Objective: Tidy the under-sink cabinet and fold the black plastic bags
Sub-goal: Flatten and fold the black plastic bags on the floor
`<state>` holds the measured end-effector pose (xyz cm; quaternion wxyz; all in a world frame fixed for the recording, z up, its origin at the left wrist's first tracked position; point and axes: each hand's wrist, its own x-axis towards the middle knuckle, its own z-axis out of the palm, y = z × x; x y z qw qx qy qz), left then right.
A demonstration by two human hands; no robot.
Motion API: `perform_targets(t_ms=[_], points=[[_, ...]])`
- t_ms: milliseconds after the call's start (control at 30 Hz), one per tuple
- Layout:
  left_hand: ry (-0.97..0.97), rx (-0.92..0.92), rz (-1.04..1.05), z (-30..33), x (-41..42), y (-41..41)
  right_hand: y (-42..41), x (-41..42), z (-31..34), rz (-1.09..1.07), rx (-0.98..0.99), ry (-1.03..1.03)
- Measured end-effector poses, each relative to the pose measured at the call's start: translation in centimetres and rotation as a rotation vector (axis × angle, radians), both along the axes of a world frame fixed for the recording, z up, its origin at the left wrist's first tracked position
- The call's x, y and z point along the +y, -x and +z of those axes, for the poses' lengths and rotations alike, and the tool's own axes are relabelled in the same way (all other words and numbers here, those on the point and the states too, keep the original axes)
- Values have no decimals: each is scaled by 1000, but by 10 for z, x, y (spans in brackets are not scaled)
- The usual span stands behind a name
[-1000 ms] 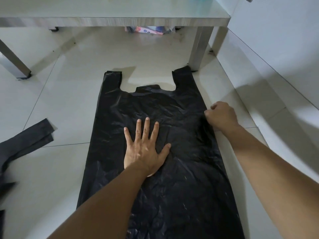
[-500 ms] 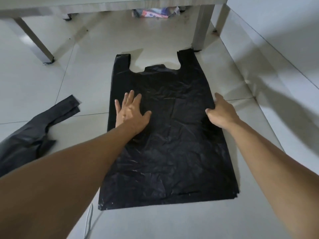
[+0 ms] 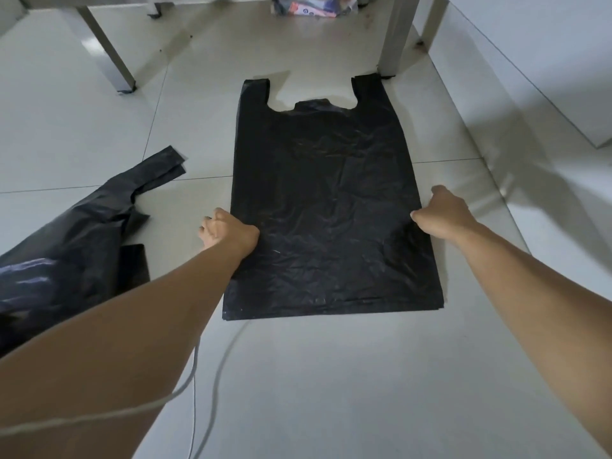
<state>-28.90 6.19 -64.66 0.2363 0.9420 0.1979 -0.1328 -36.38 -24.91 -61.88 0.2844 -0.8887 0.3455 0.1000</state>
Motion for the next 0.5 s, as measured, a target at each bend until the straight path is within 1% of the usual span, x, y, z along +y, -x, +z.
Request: perform_targets(t_ms=[133,233,300,400,500], points=[[21,26,-27,0,7,19,26,4,-11,30,41,14],[131,24,6,3,10,29,42,7,-14,89,10,-25],[174,26,38,7,13,33,50,9,-12,98,4,4],[130,67,34,9,19,40,61,12,-10,41,75,64],[112,91,13,8,21,48,68,19,-12,2,113,26]])
